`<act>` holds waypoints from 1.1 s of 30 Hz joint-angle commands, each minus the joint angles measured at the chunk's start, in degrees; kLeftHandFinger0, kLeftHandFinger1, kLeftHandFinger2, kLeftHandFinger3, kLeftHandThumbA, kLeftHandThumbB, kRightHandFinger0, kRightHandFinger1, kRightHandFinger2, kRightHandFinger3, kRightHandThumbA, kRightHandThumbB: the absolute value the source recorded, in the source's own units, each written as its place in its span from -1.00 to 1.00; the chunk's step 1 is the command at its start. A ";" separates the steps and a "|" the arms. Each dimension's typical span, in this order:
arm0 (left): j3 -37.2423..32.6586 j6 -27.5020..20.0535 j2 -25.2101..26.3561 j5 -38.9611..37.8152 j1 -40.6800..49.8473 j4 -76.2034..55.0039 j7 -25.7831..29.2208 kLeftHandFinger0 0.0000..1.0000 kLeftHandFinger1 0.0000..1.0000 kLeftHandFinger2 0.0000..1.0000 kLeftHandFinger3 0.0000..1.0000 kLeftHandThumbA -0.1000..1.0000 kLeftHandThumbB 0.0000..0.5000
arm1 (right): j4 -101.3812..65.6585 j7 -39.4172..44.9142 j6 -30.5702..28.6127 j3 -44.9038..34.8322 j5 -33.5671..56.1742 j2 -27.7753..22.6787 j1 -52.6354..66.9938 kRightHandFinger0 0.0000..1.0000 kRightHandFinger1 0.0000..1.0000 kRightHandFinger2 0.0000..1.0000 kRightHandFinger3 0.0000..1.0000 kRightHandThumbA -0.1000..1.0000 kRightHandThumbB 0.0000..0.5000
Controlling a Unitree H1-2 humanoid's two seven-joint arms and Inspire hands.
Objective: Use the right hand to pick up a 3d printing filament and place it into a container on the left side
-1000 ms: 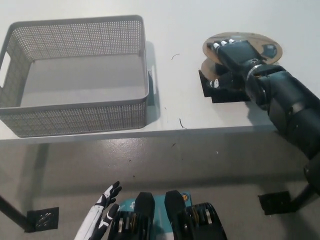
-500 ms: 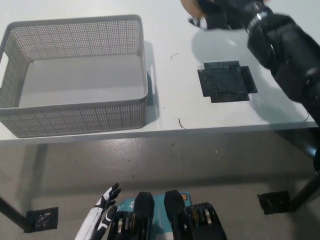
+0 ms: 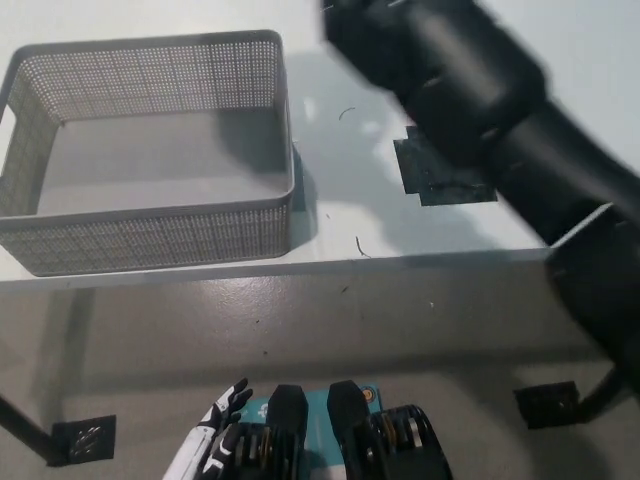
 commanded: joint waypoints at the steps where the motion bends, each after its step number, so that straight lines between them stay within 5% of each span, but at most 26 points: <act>1: -0.73 -2.12 0.17 -0.38 -0.09 -0.65 -0.92 1.00 1.00 1.00 1.00 1.00 0.42 | 1.49 -4.39 -1.67 0.71 -3.71 2.70 -3.89 -1.00 -1.00 0.23 -0.23 -1.00 0.00; 6: -1.17 -1.44 0.27 -0.44 -0.81 -0.75 -1.33 1.00 1.00 1.00 1.00 1.00 0.41 | 10.51 -9.75 -3.53 1.86 -4.52 6.91 -3.69 -1.00 -1.00 -0.18 -0.63 -1.00 0.21; 8: -1.22 -1.71 0.46 -0.46 -1.17 -0.65 -1.47 1.00 1.00 1.00 1.00 1.00 0.41 | 12.63 -7.95 -2.76 1.52 -3.66 8.07 -3.38 -1.00 -1.00 -0.09 -0.14 -1.00 0.78; 9: -1.21 -1.68 0.52 -0.47 -1.31 -0.67 -1.54 1.00 1.00 1.00 1.00 1.00 0.42 | 13.15 -8.28 -2.92 1.35 -3.54 8.22 -3.38 -1.00 -1.00 -0.12 -0.08 -1.00 0.85; 10: -1.15 -1.50 0.57 -0.65 -1.49 -0.63 -1.71 1.00 1.00 1.00 1.00 1.00 0.45 | 14.84 -8.07 -2.95 1.13 -3.03 8.82 -3.19 -0.88 -0.76 0.08 0.21 -1.00 0.83; 13: -1.19 -1.11 0.64 -1.52 -1.90 -0.58 -2.40 1.00 1.00 1.00 1.00 1.00 0.44 | 18.27 -8.35 -2.35 1.59 -3.37 9.52 -2.67 -1.00 -1.00 -0.66 0.60 -1.00 0.65; 14: -1.33 -1.04 0.69 -1.60 -1.99 -0.58 -2.62 1.00 1.00 1.00 1.00 1.00 0.43 | 19.82 -9.12 -2.78 1.81 -3.49 9.64 -2.42 -1.00 -1.00 -0.95 0.55 -1.00 0.40; 15: -1.43 -1.02 0.70 -1.56 -2.11 -0.53 -2.70 1.00 1.00 1.00 1.00 1.00 0.43 | 20.50 -9.59 -3.00 1.89 -3.61 9.62 -2.39 -1.00 -1.00 -0.98 0.54 -1.00 0.39; 16: -1.55 -1.30 0.84 -1.30 -2.30 -0.41 -2.75 1.00 1.00 1.00 1.00 1.00 0.42 | 21.99 -10.56 -2.88 2.06 -3.85 9.78 -2.35 -1.00 -1.00 -0.98 0.32 -1.00 0.38; 17: -1.70 -1.04 1.01 -0.88 -2.32 -0.80 -2.84 1.00 1.00 1.00 1.00 1.00 0.41 | 24.74 -11.13 -3.52 1.87 -3.32 9.93 -2.46 -1.00 -0.96 -0.84 -0.08 -1.00 0.23; 20: -1.93 -0.06 0.96 -0.69 -2.82 -1.29 -3.19 1.00 1.00 1.00 1.00 1.00 0.46 | 27.22 -7.41 -2.83 0.18 -0.97 9.64 -2.58 -1.00 -1.00 -0.72 -0.35 -1.00 -0.01; 21: -2.01 0.20 0.93 -1.01 -3.11 -1.13 -3.53 1.00 1.00 1.00 1.00 1.00 0.50 | 27.73 -4.65 -1.55 -0.63 -0.05 9.51 -2.67 -0.99 -0.88 -0.53 -0.34 -0.97 -0.05; 22: -2.12 0.07 0.90 -0.96 -3.60 -0.61 -3.66 1.00 1.00 1.00 1.00 1.00 0.56 | 28.09 1.90 -0.11 -1.35 1.23 9.24 -3.35 -0.33 -0.11 0.31 0.67 -0.19 0.38; 23: -2.26 -0.06 0.86 -1.01 -4.13 -0.21 -3.90 1.00 1.00 1.00 1.00 1.00 0.54 | 28.59 7.39 -0.53 -3.00 3.61 8.85 -3.75 0.34 0.62 1.00 1.00 0.11 0.74; 24: -2.44 -0.01 0.84 -0.74 -4.49 -0.07 -3.99 1.00 1.00 1.00 1.00 1.00 0.54 | 28.60 11.19 -0.26 -3.80 4.67 8.54 -3.93 0.68 1.00 1.00 1.00 0.21 0.87; 25: -2.66 0.11 0.80 -0.67 -4.87 0.11 -4.25 1.00 1.00 1.00 1.00 1.00 0.52 | 28.30 14.80 0.38 -4.14 5.13 8.15 -4.02 1.00 1.00 1.00 1.00 0.33 0.99; 33: -4.02 1.30 0.49 0.25 -7.07 0.66 -5.25 1.00 1.00 1.00 1.00 1.00 0.47 | 24.73 24.93 3.03 -6.80 7.62 6.82 -2.62 1.00 1.00 1.00 1.00 0.60 1.00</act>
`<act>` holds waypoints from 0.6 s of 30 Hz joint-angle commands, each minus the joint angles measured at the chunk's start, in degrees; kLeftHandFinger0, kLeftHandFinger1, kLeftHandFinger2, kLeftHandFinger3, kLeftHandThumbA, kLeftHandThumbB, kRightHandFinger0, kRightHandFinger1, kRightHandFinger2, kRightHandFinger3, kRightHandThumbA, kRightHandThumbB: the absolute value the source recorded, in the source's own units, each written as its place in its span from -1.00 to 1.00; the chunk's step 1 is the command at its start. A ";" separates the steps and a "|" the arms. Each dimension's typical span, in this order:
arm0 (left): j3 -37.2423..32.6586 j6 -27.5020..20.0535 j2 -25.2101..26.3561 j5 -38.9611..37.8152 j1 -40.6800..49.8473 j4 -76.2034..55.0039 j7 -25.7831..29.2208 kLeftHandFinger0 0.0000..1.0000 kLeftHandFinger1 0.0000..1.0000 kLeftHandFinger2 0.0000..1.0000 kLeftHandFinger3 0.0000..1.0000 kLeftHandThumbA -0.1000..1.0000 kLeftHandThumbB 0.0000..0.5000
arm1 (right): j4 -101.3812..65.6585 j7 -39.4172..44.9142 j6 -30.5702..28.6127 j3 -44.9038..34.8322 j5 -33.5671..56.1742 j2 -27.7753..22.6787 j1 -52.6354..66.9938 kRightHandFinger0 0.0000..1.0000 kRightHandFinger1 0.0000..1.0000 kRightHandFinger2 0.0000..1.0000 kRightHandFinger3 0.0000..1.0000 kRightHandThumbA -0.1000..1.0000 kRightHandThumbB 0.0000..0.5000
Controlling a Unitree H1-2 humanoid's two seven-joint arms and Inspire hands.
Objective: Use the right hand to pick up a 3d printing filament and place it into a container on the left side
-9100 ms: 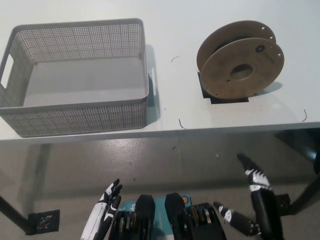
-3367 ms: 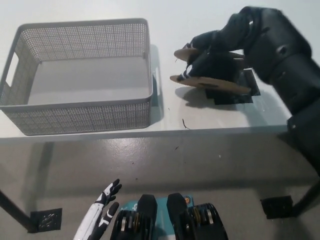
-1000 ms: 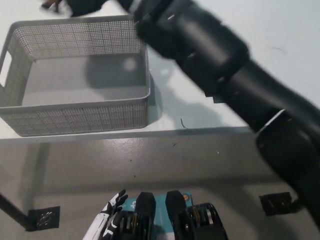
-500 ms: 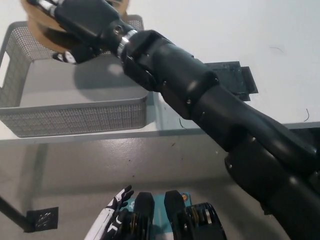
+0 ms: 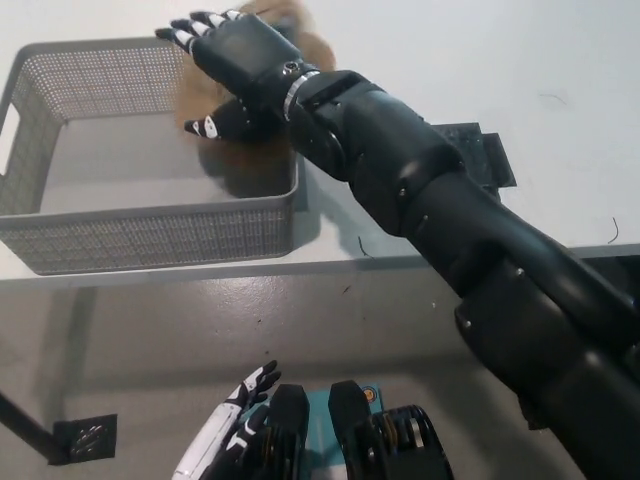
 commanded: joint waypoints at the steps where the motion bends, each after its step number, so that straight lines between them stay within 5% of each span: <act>1: -1.64 0.75 0.31 0.52 -2.31 -0.74 -2.36 1.00 1.00 1.00 1.00 1.00 0.49 | -4.98 15.09 4.06 -3.65 6.73 -1.69 -4.17 1.00 1.00 1.00 1.00 0.62 1.00; 6: -2.21 1.20 0.38 0.13 -3.44 -0.77 -2.85 1.00 1.00 1.00 1.00 1.00 0.40 | -8.29 21.26 7.52 -5.63 8.51 -2.20 -4.02 1.00 1.00 1.00 1.00 0.66 1.00; 15: -2.68 -0.14 -0.27 -0.03 -4.24 1.25 -2.35 1.00 1.00 1.00 1.00 1.00 0.60 | -20.04 25.26 10.70 -12.02 13.53 -4.60 -5.83 1.00 1.00 1.00 1.00 0.74 1.00; 18: -2.63 -0.24 -0.35 0.11 -3.90 1.19 -2.02 1.00 1.00 1.00 1.00 1.00 0.55 | -28.03 25.26 9.54 -14.04 13.74 -8.66 -7.19 1.00 1.00 1.00 1.00 1.00 1.00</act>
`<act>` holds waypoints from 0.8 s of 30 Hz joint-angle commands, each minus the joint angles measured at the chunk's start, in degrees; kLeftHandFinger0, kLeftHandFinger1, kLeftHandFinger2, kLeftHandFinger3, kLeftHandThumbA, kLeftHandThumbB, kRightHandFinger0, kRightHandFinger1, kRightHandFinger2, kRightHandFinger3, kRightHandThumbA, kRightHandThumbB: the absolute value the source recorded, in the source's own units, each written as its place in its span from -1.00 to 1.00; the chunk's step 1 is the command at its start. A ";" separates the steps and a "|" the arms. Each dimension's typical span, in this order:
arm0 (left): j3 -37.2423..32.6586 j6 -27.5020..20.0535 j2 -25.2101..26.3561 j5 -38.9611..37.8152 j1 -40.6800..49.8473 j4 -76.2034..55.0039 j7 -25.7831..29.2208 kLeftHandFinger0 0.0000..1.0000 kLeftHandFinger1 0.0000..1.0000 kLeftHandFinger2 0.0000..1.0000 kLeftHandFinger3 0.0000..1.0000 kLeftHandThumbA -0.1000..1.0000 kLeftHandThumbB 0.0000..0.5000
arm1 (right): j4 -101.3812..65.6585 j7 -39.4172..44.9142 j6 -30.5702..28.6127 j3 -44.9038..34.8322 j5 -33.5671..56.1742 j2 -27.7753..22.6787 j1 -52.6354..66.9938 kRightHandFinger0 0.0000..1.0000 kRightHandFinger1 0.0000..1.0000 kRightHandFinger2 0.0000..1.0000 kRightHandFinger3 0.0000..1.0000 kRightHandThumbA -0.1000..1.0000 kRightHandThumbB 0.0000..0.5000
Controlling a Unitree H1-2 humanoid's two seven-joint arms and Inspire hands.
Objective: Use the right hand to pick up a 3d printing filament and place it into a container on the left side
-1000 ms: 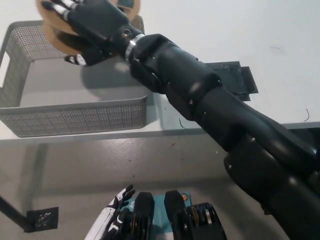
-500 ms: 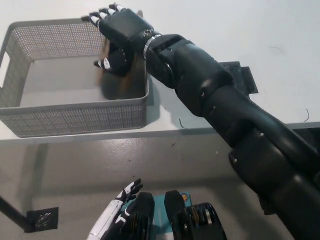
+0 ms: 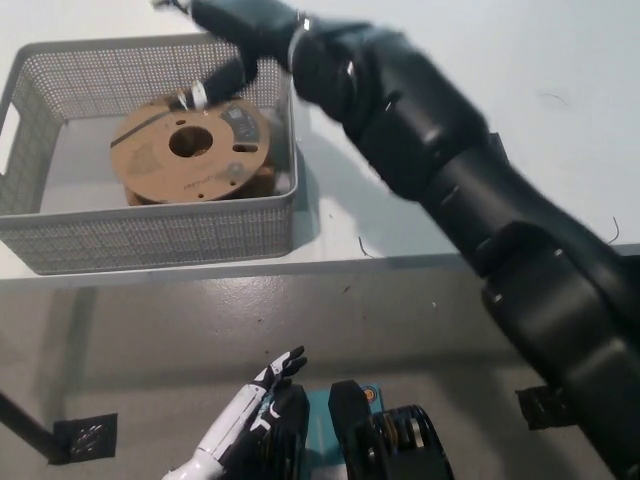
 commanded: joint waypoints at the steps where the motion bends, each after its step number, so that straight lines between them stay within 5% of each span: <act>1: -0.30 -1.20 -0.26 0.00 -0.02 -0.48 -0.42 1.00 1.00 1.00 1.00 1.00 0.55 | -10.93 5.19 2.44 -3.29 4.47 -5.47 -6.86 1.00 1.00 1.00 1.00 1.00 1.00; 5: 0.25 -1.45 -0.05 -0.55 -0.13 -0.57 -0.28 1.00 1.00 1.00 1.00 1.00 0.46 | -27.30 10.14 6.02 -7.04 6.55 -13.24 -5.79 1.00 1.00 1.00 1.00 0.92 0.97; 10: 0.67 -1.26 0.17 -1.16 0.45 -0.88 -0.33 1.00 1.00 1.00 1.00 1.00 0.57 | -46.31 16.42 8.51 -11.76 11.51 -23.99 -0.22 1.00 1.00 1.00 1.00 0.97 0.82; 16: 1.15 -1.42 0.07 -0.47 1.61 -1.43 0.85 1.00 1.00 1.00 1.00 1.00 0.42 | -67.19 20.57 15.01 -19.06 20.11 -33.93 11.47 1.00 1.00 1.00 1.00 0.95 0.99; 24: 2.05 -2.19 -0.02 -0.74 2.85 -1.50 1.90 1.00 1.00 1.00 1.00 1.00 0.31 | -89.57 15.25 19.16 -28.86 29.67 -37.63 29.53 1.00 1.00 1.00 1.00 0.95 0.98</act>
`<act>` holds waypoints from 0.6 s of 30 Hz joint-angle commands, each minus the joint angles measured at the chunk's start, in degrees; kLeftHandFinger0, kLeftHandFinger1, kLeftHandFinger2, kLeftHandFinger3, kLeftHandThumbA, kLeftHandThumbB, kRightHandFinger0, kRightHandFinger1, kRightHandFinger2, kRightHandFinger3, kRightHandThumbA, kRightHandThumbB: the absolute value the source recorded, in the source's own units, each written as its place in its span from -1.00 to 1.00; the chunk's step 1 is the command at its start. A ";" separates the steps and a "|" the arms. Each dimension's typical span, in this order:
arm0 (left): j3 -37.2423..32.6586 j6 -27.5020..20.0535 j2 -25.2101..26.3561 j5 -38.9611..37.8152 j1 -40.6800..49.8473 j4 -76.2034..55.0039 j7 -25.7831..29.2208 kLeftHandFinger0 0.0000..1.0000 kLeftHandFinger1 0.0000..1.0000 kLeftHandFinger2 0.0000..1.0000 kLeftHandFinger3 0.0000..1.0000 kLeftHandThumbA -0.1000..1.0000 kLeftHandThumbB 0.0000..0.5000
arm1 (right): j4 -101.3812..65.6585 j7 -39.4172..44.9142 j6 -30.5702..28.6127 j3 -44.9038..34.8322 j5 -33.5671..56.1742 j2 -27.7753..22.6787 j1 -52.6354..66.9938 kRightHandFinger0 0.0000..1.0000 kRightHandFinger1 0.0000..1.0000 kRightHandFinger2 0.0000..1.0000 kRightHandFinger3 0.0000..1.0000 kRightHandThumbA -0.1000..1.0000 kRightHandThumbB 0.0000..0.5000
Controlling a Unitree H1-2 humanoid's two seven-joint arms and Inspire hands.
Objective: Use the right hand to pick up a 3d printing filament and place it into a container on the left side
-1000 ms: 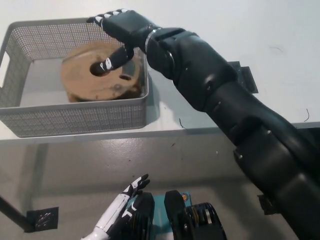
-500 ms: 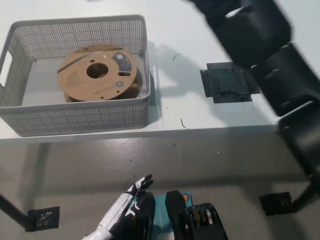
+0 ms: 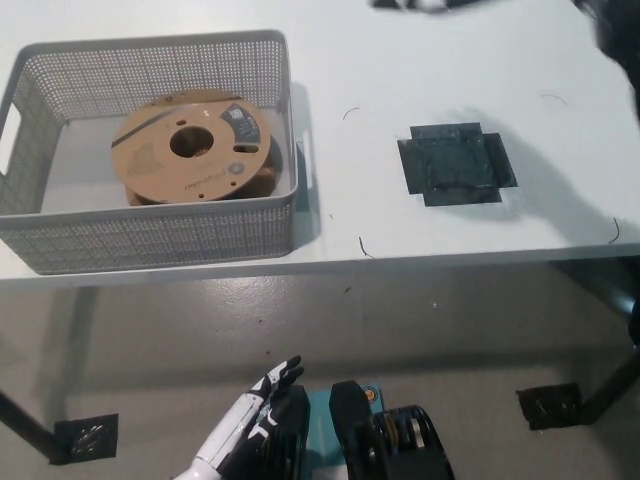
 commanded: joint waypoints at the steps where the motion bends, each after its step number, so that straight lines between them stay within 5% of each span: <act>1: 1.90 -2.47 -0.14 -0.24 1.94 -2.07 2.32 1.00 1.00 1.00 1.00 1.00 0.28 | -43.29 2.48 11.04 -18.06 21.87 -12.07 12.77 1.00 1.00 1.00 1.00 1.00 0.93; 5: 2.14 -2.51 -0.46 -0.31 2.46 -2.14 2.72 1.00 1.00 1.00 1.00 1.00 0.27 | -55.36 -5.29 12.03 -17.29 25.55 -5.15 20.48 1.00 1.00 1.00 1.00 0.98 0.80; 6: 2.18 -2.57 -0.60 -0.43 2.43 -2.11 2.75 1.00 1.00 1.00 1.00 1.00 0.26 | -56.31 -8.18 9.72 -16.44 28.14 -2.70 23.62 1.00 1.00 1.00 1.00 0.86 0.92; 7: 2.18 -2.50 -0.73 -0.50 2.58 -2.16 2.77 1.00 1.00 1.00 1.00 1.00 0.29 | -56.31 -10.41 4.48 -15.14 29.06 -1.29 27.40 1.00 1.00 1.00 1.00 0.80 0.73; 9: 1.98 -3.12 -1.05 -0.53 2.58 -1.80 2.79 1.00 1.00 1.00 1.00 1.00 0.29 | -56.31 -11.53 -5.08 -12.52 26.44 -0.29 33.54 1.00 1.00 1.00 1.00 0.90 0.70; 10: 1.90 -3.33 -1.17 -0.40 2.49 -1.64 2.87 1.00 1.00 1.00 1.00 1.00 0.33 | -56.31 -12.99 -9.07 -11.10 24.66 2.67 36.29 1.00 1.00 1.00 1.00 0.84 0.94; 13: 1.82 -3.25 -1.23 -0.17 2.76 -1.68 2.95 1.00 1.00 1.00 1.00 1.00 0.35 | -56.31 -16.15 -18.59 -6.31 20.16 11.06 46.05 1.00 1.00 1.00 1.00 0.95 1.00; 14: 1.79 -3.60 -1.20 -0.09 2.64 -1.58 2.97 1.00 1.00 1.00 1.00 1.00 0.31 | -56.31 -16.28 -18.88 -1.99 26.34 10.79 50.60 1.00 1.00 1.00 1.00 0.83 1.00; 17: 2.04 -3.30 -1.13 0.47 2.53 -1.83 3.42 1.00 1.00 1.00 1.00 1.00 0.36 | -56.31 -16.57 -20.05 -0.40 22.47 14.88 56.61 1.00 1.00 1.00 1.00 1.00 0.71; 18: 2.10 -2.98 -1.18 0.27 2.60 -2.08 3.29 1.00 1.00 1.00 1.00 1.00 0.39 | -56.31 -16.37 -20.33 -0.60 21.28 15.24 58.71 1.00 1.00 1.00 1.00 1.00 0.84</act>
